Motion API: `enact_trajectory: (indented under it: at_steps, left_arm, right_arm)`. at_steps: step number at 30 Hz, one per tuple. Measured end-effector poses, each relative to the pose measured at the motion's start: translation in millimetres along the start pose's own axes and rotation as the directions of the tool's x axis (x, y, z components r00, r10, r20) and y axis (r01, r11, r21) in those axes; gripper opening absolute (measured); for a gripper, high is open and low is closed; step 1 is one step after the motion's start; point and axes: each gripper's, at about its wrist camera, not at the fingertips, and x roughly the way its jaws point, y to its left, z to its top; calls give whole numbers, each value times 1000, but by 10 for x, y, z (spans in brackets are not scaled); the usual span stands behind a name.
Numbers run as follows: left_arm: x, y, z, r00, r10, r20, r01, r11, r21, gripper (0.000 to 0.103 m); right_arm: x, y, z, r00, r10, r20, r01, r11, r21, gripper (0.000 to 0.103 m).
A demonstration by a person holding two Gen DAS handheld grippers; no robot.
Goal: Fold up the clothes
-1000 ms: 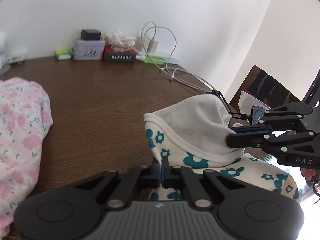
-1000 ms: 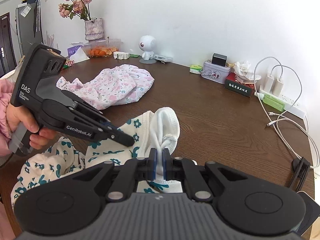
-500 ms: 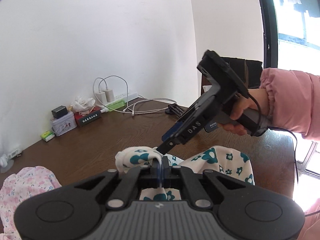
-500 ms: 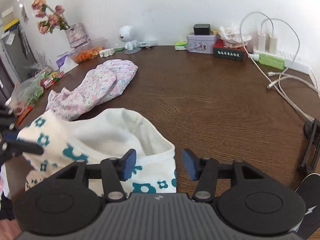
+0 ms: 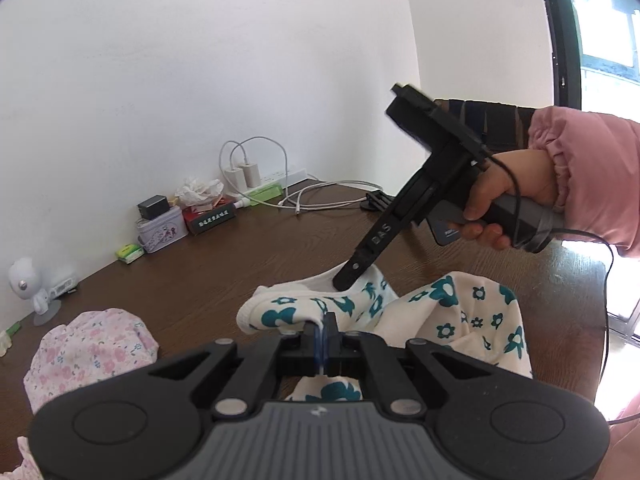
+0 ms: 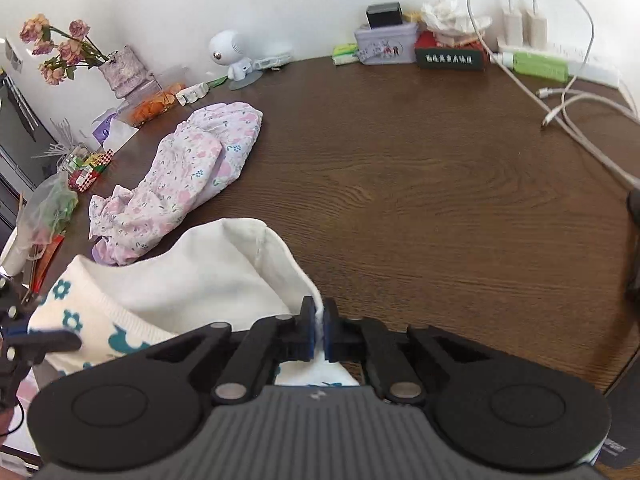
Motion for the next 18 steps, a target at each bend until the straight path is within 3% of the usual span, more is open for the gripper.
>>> enact_trajectory:
  at_steps: [4,6,8,9,11,12,14,15,17,18]
  left_arm:
    - [290,401,562,990,141,-25,-142,987,-77,0]
    - [464,677,995,972,233,10,-231,967,-112,0]
    - [434,910,1499,934,344,99,-331,935,-127,0]
    - [332,1007,1786,902,398,165,-380,916,-131,0]
    - [-36,1094,2269,822,473,316,-456,880,-133,0]
    - [-254,1115,2497,773,497,393,-487,863,-135,0]
    - [-689,1065,2802,694,517,501,-523,840,-144,0]
    - [-906,1037,2949,650,523,551,-539,829,-151,0]
    - [-1195,891,3044,581,531,617,-588,798,-134,0]
    - [-1266,809,3002,571,521,634,-597,794,-113,0]
  right_arm:
    - [-233,113,536,978,-161,134,165,986,-21,3]
    - [-399,209,985,941,-238,242,250,968,-20,3]
    - [-719,344,1428,882,-283,376,310,951,-12,3]
    - [-962,450,1637,842,-291,455,332,943,-11,3]
    - [-1471,696,1911,750,-281,599,364,931,-19,3]
    - [-1776,846,2016,688,-267,675,382,924,-24,3]
    - [-2286,1124,2112,567,-234,790,423,905,-36,3]
    - [-2490,1239,2123,517,-214,829,437,899,-41,3]
    - [-2782,1430,2049,450,-179,875,462,885,-56,3]
    - [-2874,1512,1985,423,-168,890,483,873,-65,3]
